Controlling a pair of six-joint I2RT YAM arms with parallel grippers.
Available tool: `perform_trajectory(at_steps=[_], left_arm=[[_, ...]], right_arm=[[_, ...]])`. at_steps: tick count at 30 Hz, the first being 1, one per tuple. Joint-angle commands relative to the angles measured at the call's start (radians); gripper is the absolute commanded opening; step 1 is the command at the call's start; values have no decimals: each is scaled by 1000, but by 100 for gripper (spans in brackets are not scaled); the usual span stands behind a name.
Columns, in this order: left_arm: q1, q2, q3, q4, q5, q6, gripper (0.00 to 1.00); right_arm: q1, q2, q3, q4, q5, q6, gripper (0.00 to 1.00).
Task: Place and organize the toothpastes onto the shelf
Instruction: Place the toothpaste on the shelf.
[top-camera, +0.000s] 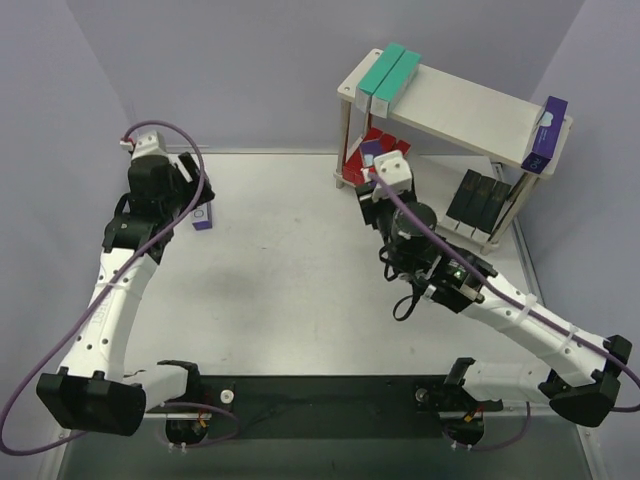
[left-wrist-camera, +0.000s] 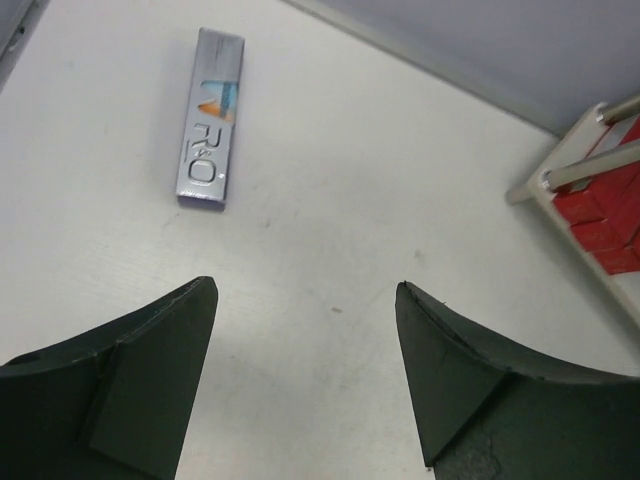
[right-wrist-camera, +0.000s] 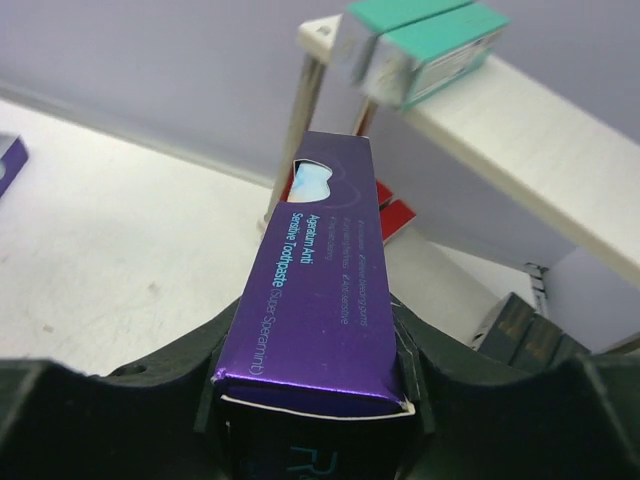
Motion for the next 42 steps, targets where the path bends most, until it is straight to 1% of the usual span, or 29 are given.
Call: perform_trajectory(at_steps=[1,3,4,5,7,10,11,12,13,14,17,18,21,24,29,35,38,39,41,42], left_arm=[[-4,-72,-176,59,-50,108,83],[-7,-100,-288,112,-47,129,83],[-8,-123,-324,134,-48,141,83],[-13,-131,-395,152,-53,163,83],[-23,-148,-453,204,-70,187,83],[-79,-168,-555,286,-117,250,83],[-95,-172,-573,307,-143,278,83],[-126,-177,-602,345,-156,292,83],[-137,-188,-615,362,-168,304,83],[-148,-191,-625,390,-186,322,83],[-184,-203,-665,444,-231,350,83],[-194,-206,-676,456,-243,353,83],[-232,-215,-720,508,-263,374,82],[-270,-217,-722,527,-277,391,82],[-307,-220,-730,547,-314,416,82],[-341,-206,-734,550,-341,422,82],[-358,-200,-739,550,-343,424,82],[-364,-197,-739,550,-344,424,82],[-367,-194,-742,550,-344,422,82],[-369,-192,-740,550,-346,422,82]], right_arm=[[-65,-26,190,-116,46,-7,17],[-93,-28,227,-116,86,-27,18],[-126,-25,267,-152,95,-29,19],[-143,-22,287,-159,121,-33,19],[-200,-5,348,-174,160,-42,21],[-269,21,396,-182,197,-53,22],[-321,30,428,-186,198,-47,22],[-347,38,444,-205,195,-29,22],[-375,59,461,-214,192,-18,22],[-431,70,487,-223,183,-4,22],[-507,121,528,-260,149,46,22],[-549,135,542,-265,132,56,22],[-612,185,563,-274,123,94,22],[-651,236,557,-274,112,129,25],[-692,300,502,-255,157,152,30],[-722,336,427,-235,200,182,38],[-725,342,416,-235,207,183,48],[-723,340,416,-237,207,186,54],[-717,330,418,-237,197,191,59],[-717,323,419,-241,186,194,65]])
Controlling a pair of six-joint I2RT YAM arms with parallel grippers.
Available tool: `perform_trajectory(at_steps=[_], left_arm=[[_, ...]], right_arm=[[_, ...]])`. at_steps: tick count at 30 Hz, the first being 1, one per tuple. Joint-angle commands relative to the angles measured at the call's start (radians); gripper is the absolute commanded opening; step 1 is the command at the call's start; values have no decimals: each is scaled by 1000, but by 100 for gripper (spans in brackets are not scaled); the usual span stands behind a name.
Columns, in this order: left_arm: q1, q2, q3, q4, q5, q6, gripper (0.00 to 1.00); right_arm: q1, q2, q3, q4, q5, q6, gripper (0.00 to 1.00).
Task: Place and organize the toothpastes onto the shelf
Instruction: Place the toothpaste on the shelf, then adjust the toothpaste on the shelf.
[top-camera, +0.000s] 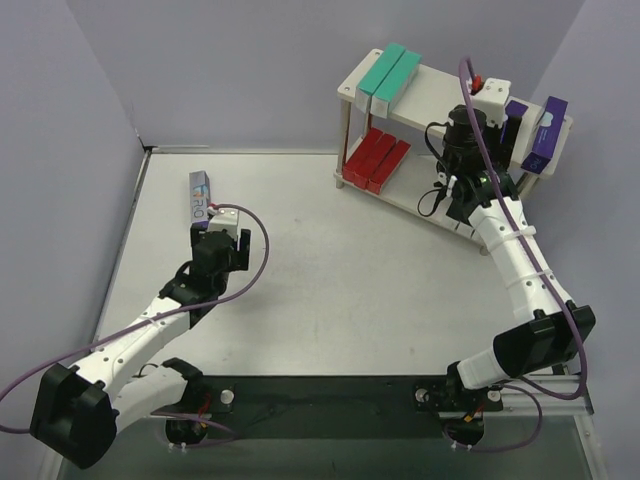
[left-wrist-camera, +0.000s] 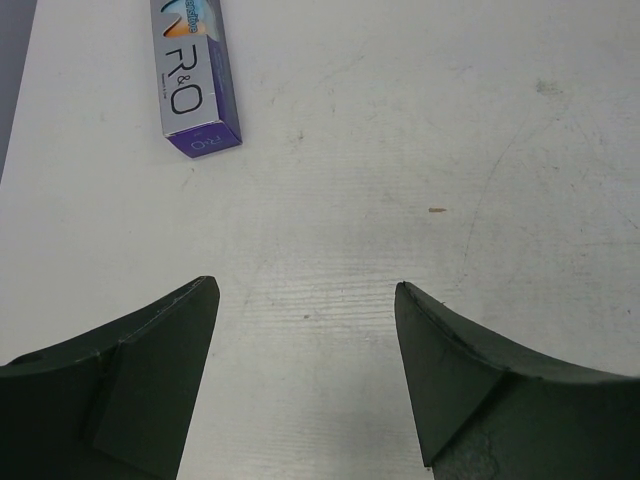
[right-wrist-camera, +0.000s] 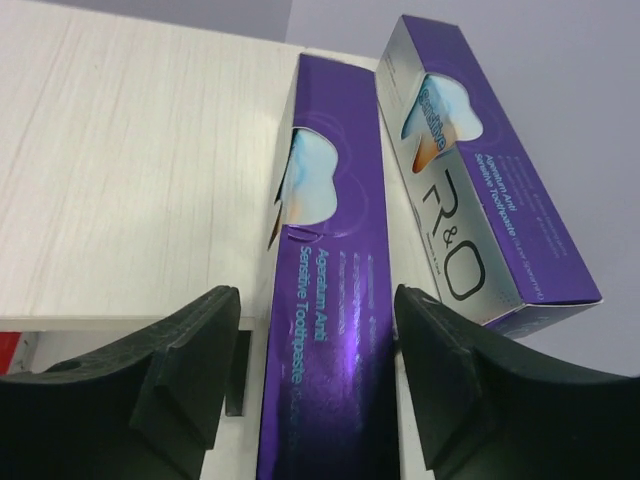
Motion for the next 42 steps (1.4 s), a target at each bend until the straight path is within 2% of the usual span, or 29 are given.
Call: perform_trajectory(at_steps=[1,4,8,13,24,28,34,42], left_arm=[[-13,5,-5,47,-21,11,82],[-15,5,-5,47,-20,9,82],[-15,2,-5,47,-15,8,82],[-17,-1,-6,47,-14,9,82],[-24,-1,-11,49,-12,14,82],[-27,-4,-11,47,-14,18,82],[-29,-9,-11,77,-18,25,81],[-37,-11,-12,79,-18,28,81]], right_arm=[[3,-20,8,-5,19,24,67],[12,-30,37,-32,4,27,73],[18,-52,72,-51,-35,14,74],[18,-52,133,-84,-69,-12,63],[12,-53,135,-164,-134,-5,57],[12,-72,129,-201,-275,-22,57],[-5,-127,147,-258,-400,-52,58],[-36,-156,198,-402,-659,-247,65]])
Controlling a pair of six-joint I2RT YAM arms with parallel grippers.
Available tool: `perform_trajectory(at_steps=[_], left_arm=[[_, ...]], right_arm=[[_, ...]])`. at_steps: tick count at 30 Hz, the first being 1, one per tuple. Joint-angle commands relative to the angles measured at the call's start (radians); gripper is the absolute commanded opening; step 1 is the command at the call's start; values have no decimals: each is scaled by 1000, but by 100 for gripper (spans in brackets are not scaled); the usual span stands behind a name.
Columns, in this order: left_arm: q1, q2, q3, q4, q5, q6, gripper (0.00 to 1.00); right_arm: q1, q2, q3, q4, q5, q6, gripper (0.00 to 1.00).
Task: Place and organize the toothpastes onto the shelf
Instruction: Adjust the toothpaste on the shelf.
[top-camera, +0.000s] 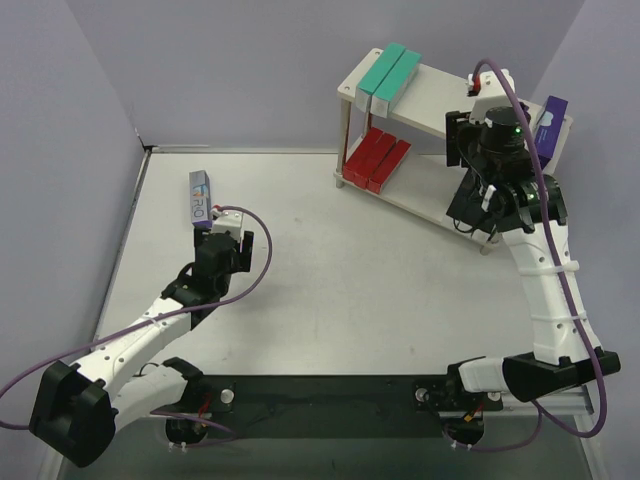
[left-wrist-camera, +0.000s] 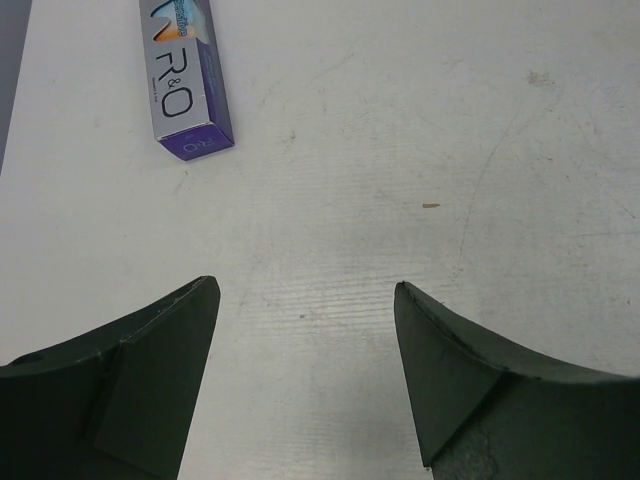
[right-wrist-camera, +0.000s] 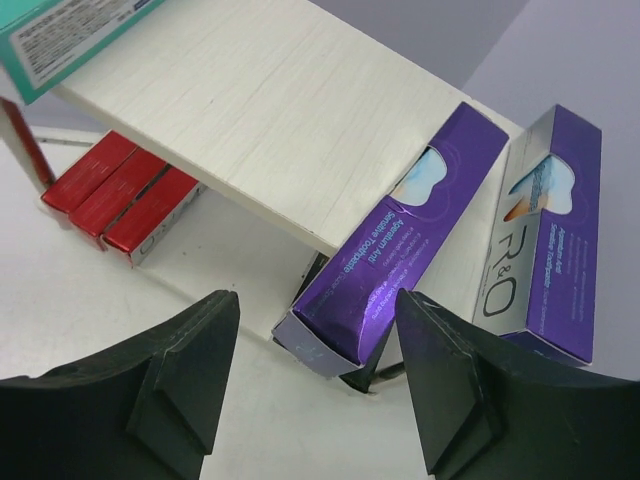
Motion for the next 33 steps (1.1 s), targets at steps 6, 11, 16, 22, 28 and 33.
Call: perform_trajectory(at_steps=[6,11,16,22,28,33], left_arm=[[-26,-17,0,61,-12,17,81],[-39,-23,-3,64,-7,25,82],[-47,-27,-4,68,-4,34,81],[-56,-32,-7,70,-4,40,81],[-62,-34,-9,73,-3,42,81],[-65,-34,-10,74,-3,45,81]], right_arm=[[-88,-54,16,-155,-266,-268,73],[-128,-45,17,-165,-316,-343,75],[-136,7,59,-163,-294,-365,74],[-145,58,93,-134,-233,-365,71],[-163,75,106,-107,-188,-379,66],[-188,82,97,-85,-184,-380,63]])
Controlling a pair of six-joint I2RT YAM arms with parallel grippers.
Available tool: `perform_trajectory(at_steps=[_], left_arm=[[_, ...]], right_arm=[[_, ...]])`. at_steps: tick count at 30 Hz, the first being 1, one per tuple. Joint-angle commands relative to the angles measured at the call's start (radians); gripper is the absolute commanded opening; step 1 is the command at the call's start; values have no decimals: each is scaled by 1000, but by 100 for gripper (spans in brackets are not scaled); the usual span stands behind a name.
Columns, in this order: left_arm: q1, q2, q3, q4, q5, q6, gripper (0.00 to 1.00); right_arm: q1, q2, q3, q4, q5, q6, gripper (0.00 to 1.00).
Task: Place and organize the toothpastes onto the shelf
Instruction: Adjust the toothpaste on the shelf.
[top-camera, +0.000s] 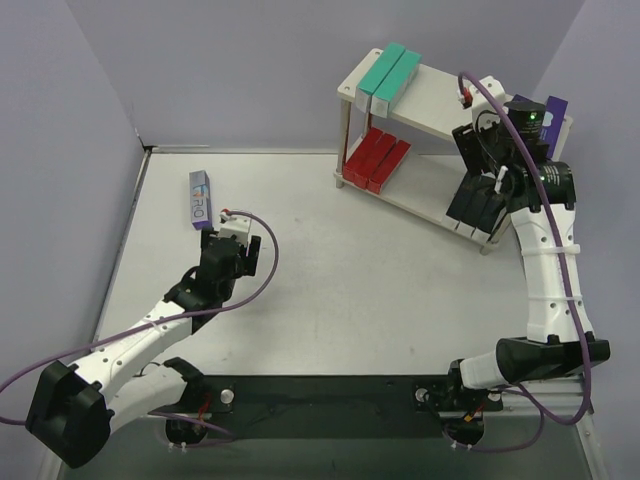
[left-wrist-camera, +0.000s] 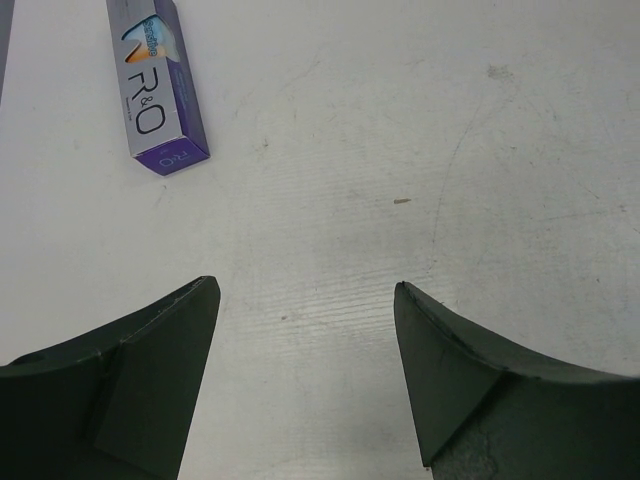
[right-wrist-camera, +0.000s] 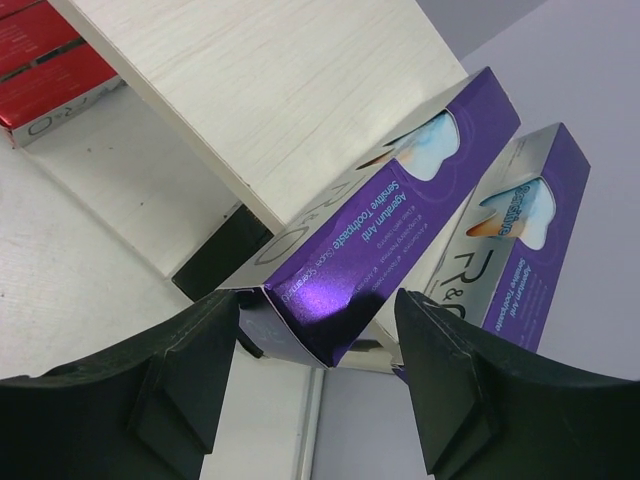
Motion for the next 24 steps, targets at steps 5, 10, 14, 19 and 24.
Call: perform_trajectory(at_steps=[5,10,14,19,24], left_arm=[[-10,-14,2,58,-3,15,81],[-10,-13,1,58,-3,18,81],[-10,-10,1,60,-4,19,81],[-10,-7,5,57,1,19,81],[-10,-14,5,46,-21,25,81]], right_arm=[[-51,15,31,77,51,-1,61],[-62,12,40,81,44,62,59],[-47,-5,64,81,37,128,60],[1,-14,81,101,93,172,61],[66,36,114,138,236,157,60]])
